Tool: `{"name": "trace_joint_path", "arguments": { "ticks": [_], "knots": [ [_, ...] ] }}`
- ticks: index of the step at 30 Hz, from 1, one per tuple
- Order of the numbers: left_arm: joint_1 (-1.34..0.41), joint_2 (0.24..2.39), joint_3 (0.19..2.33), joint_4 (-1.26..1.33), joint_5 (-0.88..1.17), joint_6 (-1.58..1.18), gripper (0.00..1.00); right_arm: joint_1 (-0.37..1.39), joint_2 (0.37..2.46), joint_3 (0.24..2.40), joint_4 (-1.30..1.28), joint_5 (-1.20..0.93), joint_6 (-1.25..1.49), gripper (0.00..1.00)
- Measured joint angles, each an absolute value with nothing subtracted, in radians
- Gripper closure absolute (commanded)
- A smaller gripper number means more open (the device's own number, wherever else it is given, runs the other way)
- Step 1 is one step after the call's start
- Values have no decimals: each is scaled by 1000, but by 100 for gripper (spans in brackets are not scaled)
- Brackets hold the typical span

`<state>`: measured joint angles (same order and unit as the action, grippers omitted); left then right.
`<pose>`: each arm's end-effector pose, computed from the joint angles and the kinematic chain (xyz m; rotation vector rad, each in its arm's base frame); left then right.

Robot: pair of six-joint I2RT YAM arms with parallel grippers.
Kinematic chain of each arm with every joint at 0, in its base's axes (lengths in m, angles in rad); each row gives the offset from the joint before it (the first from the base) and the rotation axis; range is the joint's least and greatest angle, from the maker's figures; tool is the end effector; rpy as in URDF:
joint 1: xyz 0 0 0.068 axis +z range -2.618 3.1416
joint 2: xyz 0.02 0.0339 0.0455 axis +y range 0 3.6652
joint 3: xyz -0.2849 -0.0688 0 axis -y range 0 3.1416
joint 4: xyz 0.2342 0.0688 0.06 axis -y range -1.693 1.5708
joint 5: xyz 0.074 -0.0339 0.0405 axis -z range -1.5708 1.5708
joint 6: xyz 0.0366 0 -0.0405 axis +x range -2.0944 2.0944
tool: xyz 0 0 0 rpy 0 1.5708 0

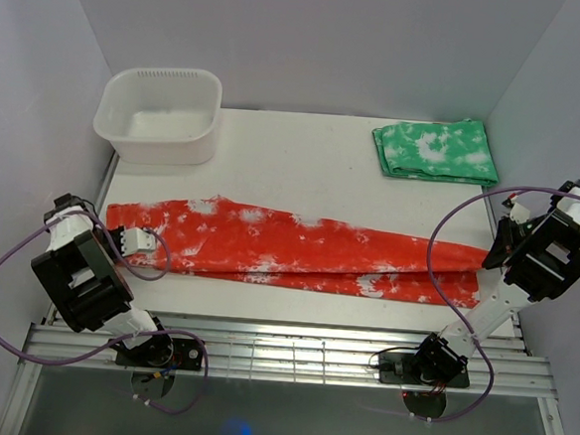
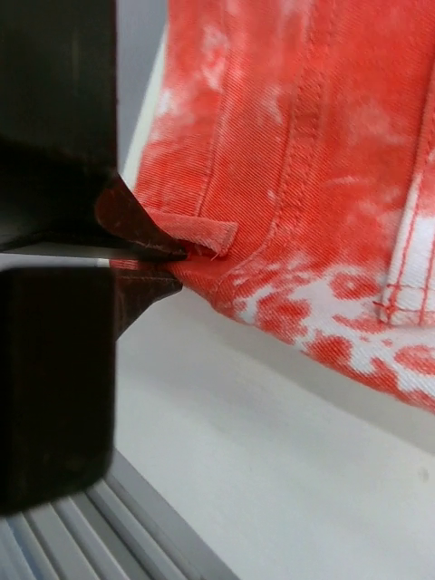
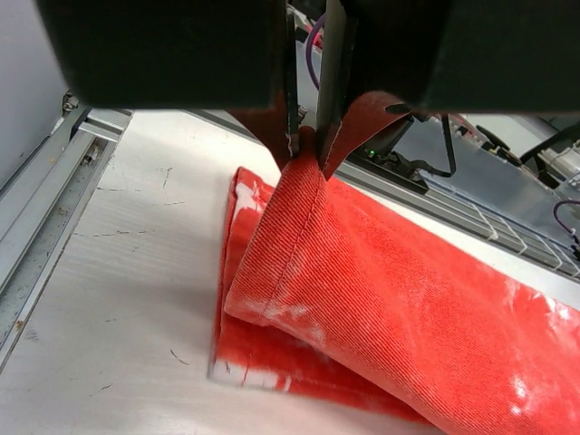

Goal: Fold and stack the trousers
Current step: Fold the trousers

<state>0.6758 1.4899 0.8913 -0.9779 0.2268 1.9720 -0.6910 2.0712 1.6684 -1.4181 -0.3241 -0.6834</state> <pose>0.1796 0.1335 0.2054 1.7630 2.3299 -0.0894 0.2916 -0.2260 0.2215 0.0746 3.0635 0.6315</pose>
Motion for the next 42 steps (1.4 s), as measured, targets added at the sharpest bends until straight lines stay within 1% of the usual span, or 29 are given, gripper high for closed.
{"name": "trace_joint_path", "arguments": {
  "ticks": [1,2,10,13,15,19,24,27,34,37,42],
  "knots": [
    [675,1490,904,-975,231,1968,98,-691,2071,1669,-1419,-324,-683,92],
    [675,1490,924,-975,237,1966,100,-691,2071,1672,-1421,-325,-683,92],
    [662,1490,1143,-976,352,1934,100,-676,2060,1692,-1445,-366,-689,92],
    [662,1490,1190,-952,402,1914,100,-672,2002,1647,-1418,-378,-710,92],
    [662,1486,1173,-893,414,1906,100,-675,1938,1565,-1387,-378,-731,92],
    [673,1482,1040,-712,390,1903,100,-694,1842,1349,-1325,-347,-769,92],
    [686,1561,892,-545,297,1891,100,-713,1875,1154,-1219,-262,-785,92],
    [688,1601,880,-475,287,1871,100,-725,1917,1143,-1198,-250,-777,92],
    [688,1612,880,-450,289,1830,100,-737,1948,1150,-1207,-253,-762,92],
    [689,1606,880,-456,292,1820,95,-740,1948,1150,-1208,-256,-762,92],
    [698,1587,902,-545,320,1774,99,-741,1960,1209,-1241,-260,-769,92]
  ]
}}
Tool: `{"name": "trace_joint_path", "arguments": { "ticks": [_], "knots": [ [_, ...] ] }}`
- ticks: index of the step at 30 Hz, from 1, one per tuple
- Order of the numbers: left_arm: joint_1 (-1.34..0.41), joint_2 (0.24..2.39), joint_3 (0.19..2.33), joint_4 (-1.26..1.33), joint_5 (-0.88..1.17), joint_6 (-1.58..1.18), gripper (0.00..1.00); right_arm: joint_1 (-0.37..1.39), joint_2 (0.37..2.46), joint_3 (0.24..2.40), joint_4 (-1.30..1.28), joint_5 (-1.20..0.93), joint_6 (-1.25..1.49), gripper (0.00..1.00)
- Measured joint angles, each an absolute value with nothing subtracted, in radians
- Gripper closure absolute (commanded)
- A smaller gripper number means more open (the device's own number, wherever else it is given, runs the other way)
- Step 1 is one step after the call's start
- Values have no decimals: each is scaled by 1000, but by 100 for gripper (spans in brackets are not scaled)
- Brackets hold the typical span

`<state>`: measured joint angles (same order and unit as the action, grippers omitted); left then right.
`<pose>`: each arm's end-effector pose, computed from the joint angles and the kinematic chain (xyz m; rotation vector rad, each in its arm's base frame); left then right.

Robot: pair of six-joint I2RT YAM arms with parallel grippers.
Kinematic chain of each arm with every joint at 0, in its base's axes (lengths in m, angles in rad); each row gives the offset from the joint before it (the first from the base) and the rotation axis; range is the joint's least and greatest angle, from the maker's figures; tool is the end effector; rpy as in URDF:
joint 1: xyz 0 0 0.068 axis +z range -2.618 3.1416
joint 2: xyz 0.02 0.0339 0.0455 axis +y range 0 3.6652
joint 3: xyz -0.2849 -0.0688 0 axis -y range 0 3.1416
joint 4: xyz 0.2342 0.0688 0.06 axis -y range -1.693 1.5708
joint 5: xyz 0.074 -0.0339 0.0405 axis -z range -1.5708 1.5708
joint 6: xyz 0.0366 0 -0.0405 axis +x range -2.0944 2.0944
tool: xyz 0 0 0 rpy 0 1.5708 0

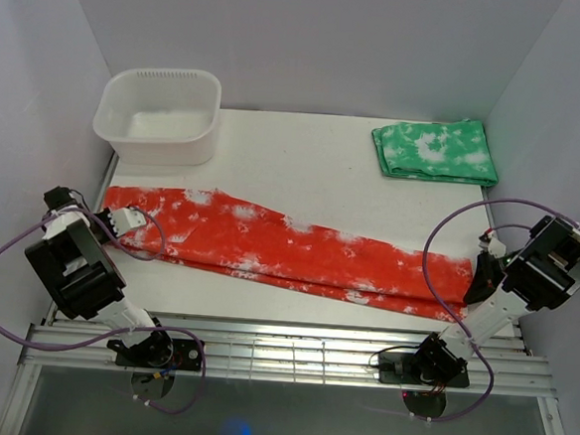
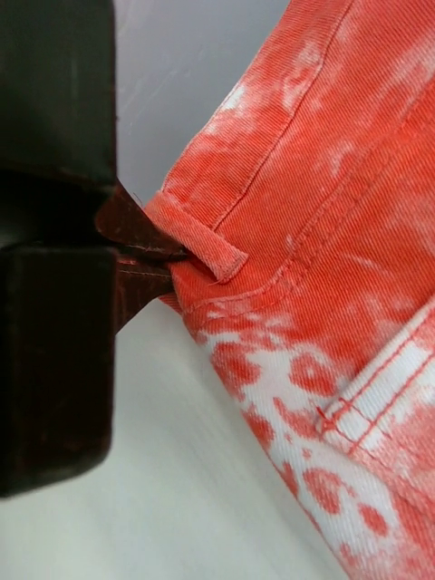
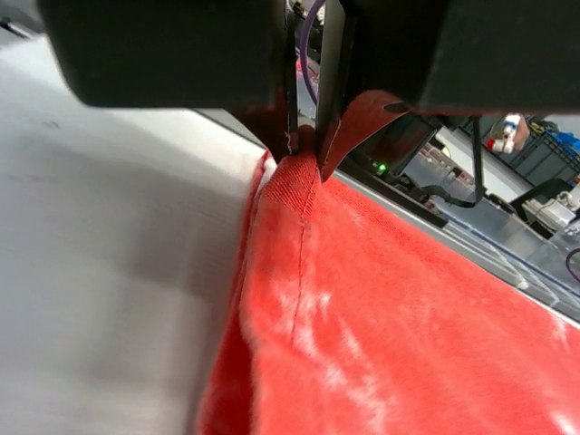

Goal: Fold and stack the trousers
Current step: Fold the trousers

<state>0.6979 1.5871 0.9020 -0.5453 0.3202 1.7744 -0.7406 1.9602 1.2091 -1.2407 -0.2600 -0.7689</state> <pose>0.2221 0.1713 0.1941 1.4564 2.2924 0.2967 0.2245 -0.1925 0.1613 -0.0404 -2.9289 -0.7075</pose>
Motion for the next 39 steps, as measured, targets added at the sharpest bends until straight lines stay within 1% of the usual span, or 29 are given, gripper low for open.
{"name": "trace_joint_path", "arguments": {
  "ticks": [4,7,12,16,19,22,28,31,34,37,39],
  "knots": [
    [705,1587,958,-659,348,1714,100,-741,1973,1340,-1338,-293,-776,92],
    [705,1589,979,-710,354,1664,100,-741,1940,1376,-1348,-307,-798,92],
    [705,1595,976,-731,351,1616,100,-741,1877,1279,-1307,-261,-825,92],
    [706,1595,961,-725,338,1595,100,-745,1921,1175,-1217,-202,-818,92],
    [708,1595,952,-719,327,1579,100,-754,1946,1155,-1211,-186,-813,92],
    [709,1595,943,-709,325,1560,100,-757,1949,1207,-1242,-195,-807,92],
    [709,1607,948,-712,324,1489,100,-746,1981,1413,-1381,-269,-788,92],
    [709,1626,971,-730,326,1454,100,-738,1960,1435,-1388,-282,-798,92],
    [709,1631,978,-736,325,1431,100,-735,1872,1330,-1345,-252,-842,92],
    [709,1632,979,-733,323,1419,100,-752,1736,1127,-1309,-184,-901,92],
    [710,1633,979,-725,318,1412,100,-763,1688,1028,-1308,-145,-919,92]
  ]
}}
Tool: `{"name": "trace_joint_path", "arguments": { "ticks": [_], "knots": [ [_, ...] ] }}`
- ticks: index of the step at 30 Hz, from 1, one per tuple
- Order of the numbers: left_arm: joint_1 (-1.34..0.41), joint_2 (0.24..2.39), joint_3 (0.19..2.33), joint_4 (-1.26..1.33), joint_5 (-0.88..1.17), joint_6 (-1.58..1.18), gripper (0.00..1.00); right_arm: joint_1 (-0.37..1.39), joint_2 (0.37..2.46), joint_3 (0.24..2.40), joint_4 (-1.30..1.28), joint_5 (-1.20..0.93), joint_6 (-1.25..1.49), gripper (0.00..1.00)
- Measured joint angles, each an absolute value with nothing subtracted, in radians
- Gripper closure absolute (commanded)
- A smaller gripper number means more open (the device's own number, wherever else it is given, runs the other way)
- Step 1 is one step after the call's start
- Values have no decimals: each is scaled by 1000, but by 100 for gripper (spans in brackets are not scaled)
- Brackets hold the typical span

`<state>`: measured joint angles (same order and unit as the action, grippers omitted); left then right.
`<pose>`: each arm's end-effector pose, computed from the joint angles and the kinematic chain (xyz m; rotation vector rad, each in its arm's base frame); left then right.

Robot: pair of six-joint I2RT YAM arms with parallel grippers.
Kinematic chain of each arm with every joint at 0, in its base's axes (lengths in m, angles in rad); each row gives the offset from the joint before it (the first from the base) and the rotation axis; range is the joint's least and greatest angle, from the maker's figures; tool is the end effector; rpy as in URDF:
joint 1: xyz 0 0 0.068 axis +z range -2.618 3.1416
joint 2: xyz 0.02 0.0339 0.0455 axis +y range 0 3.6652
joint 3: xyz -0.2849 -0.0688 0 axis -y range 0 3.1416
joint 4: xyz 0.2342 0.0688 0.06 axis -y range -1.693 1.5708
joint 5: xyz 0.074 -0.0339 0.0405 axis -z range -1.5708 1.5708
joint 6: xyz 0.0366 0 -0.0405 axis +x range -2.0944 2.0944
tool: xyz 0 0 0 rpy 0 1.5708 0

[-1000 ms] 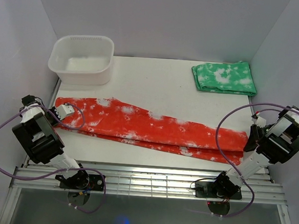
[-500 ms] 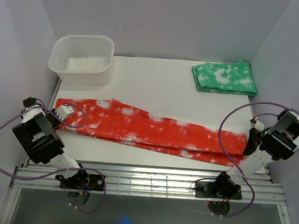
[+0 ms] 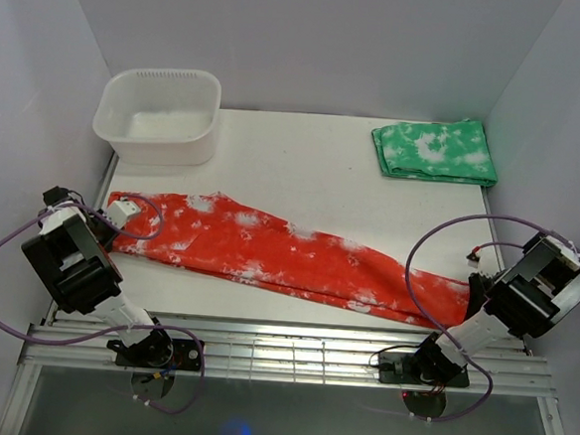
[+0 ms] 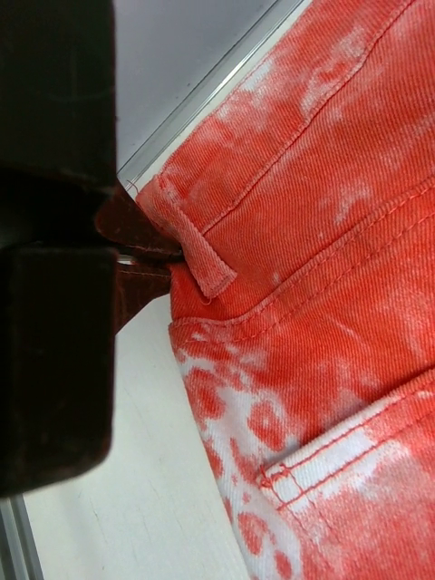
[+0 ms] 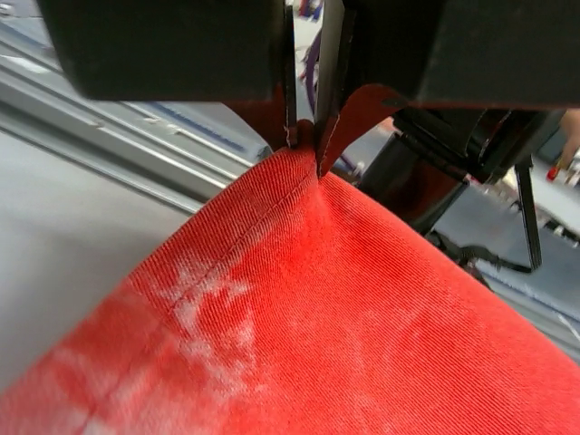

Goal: Fold and stack the trousers
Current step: Fold the trousers

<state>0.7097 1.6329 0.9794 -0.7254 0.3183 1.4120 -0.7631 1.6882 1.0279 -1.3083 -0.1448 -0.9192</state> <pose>0.2205 0.1743 0.1963 0.9935 2.5876 0.0157 0.1716 -0.1568 0.1986 0.1856 -2.9214 -0.5813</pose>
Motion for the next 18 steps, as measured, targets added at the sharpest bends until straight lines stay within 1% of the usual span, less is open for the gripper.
{"name": "trace_joint_path", "arguments": {
  "ticks": [4,8,13,14,15,18],
  "knots": [
    [710,1641,980,-710,309,1399,100,-772,1723,994,-1262,-106,-910,92],
    [709,1658,994,-712,302,1378,100,-771,1853,1066,-1194,-110,-862,92],
    [709,1666,1012,-727,304,1350,99,-770,1948,1126,-1224,-107,-802,92],
    [709,1669,1016,-735,309,1347,93,-770,1965,1147,-1231,-112,-789,92],
    [710,1672,1027,-753,329,1346,79,-768,1981,1168,-1239,-118,-780,92],
    [723,1674,1068,-820,406,1367,58,-758,2024,1234,-1261,-124,-753,92]
  ]
}}
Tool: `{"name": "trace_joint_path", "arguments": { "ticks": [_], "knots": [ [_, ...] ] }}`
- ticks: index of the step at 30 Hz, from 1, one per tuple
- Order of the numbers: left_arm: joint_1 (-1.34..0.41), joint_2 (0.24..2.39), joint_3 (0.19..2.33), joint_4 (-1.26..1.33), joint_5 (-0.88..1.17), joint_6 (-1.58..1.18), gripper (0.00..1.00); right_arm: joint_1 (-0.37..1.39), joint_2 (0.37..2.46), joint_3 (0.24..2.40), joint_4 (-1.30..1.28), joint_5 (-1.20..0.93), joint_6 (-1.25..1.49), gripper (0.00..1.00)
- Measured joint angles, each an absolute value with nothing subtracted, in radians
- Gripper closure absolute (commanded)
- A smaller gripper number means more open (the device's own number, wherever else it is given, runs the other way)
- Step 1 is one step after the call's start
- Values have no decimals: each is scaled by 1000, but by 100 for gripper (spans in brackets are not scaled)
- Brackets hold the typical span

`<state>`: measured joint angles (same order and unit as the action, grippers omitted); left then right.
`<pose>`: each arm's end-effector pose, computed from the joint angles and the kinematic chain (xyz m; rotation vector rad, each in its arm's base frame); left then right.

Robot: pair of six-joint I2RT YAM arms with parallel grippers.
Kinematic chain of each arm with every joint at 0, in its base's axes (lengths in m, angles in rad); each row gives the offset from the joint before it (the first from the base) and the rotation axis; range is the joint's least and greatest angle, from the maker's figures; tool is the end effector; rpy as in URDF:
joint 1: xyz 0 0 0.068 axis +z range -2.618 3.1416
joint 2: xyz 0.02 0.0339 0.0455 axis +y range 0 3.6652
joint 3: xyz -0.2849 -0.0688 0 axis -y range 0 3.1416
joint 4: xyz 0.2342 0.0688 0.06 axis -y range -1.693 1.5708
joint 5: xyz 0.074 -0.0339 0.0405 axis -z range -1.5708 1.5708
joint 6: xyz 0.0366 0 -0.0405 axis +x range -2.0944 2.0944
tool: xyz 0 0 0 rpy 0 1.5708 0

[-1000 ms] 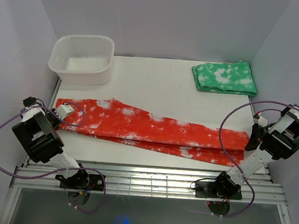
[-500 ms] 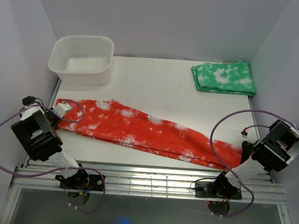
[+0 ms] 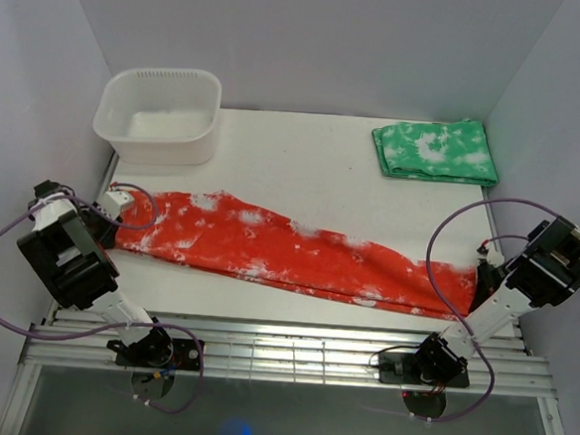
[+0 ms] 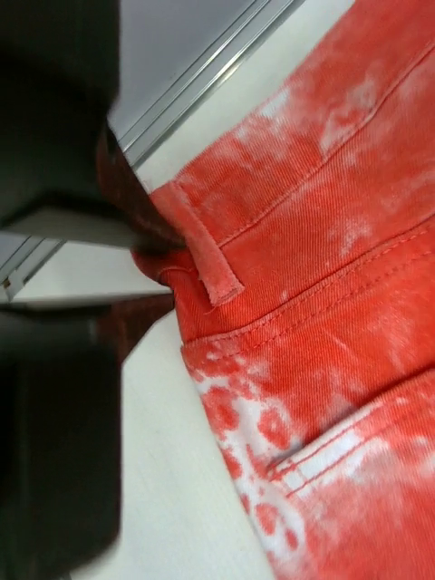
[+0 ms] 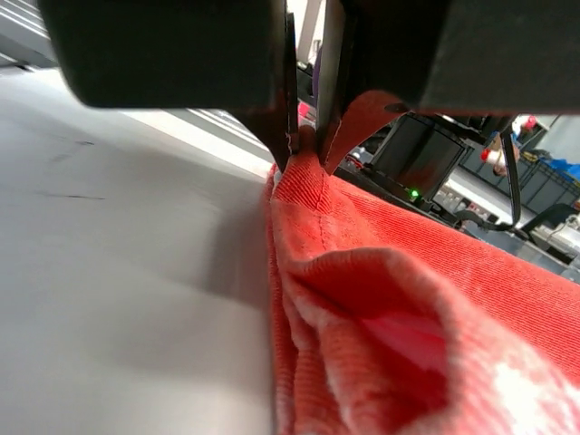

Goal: Fold and stack the trousers
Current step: Fold the trousers

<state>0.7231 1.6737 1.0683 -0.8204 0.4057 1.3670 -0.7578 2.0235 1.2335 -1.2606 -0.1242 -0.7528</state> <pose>0.2281 0.1821 0.2064 0.8983 2.5647 -0.1098 0.2219 -0.2037 0.1477 -0.0498 -2.8146 -0.5994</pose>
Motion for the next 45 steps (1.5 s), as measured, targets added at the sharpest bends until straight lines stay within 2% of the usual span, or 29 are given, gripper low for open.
{"name": "trace_joint_path", "arguments": {
  "ticks": [1,2,4,6,9,14,18,24,30,34,35,39,41,42,45],
  "knots": [
    [729,1672,1092,-852,440,1379,23,-752,2030,1249,-1263,-126,-746,92],
    [734,1670,1120,-889,474,1408,13,-743,2036,1264,-1264,-130,-740,92],
    [742,1646,1163,-968,553,1472,9,-723,2042,1290,-1261,-135,-735,92],
    [742,1576,1161,-1032,615,1554,10,-702,2042,1311,-1251,-142,-733,92],
    [699,1411,1098,-1095,671,1654,16,-681,2042,1328,-1240,-157,-730,92],
    [521,1169,872,-1110,686,1738,24,-678,2042,1334,-1238,-168,-729,92],
    [422,1176,767,-1048,646,1726,28,-678,2041,1348,-1239,-187,-733,91],
    [333,1264,760,-944,596,1673,31,-676,2041,1390,-1248,-215,-736,84],
    [281,1316,760,-875,545,1642,43,-672,2041,1420,-1263,-229,-735,79],
    [263,1347,760,-835,521,1619,61,-672,2041,1429,-1277,-231,-735,79],
    [258,1358,760,-826,516,1611,72,-672,2041,1431,-1280,-231,-735,79],
    [248,1375,760,-811,503,1597,100,-672,2043,1443,-1288,-232,-734,79],
    [246,1375,761,-812,499,1597,100,-672,2046,1456,-1298,-234,-733,85],
    [246,1374,763,-815,499,1597,100,-672,2049,1464,-1306,-236,-731,92],
    [246,1365,784,-845,501,1595,100,-672,2058,1500,-1336,-245,-725,92]
  ]
}}
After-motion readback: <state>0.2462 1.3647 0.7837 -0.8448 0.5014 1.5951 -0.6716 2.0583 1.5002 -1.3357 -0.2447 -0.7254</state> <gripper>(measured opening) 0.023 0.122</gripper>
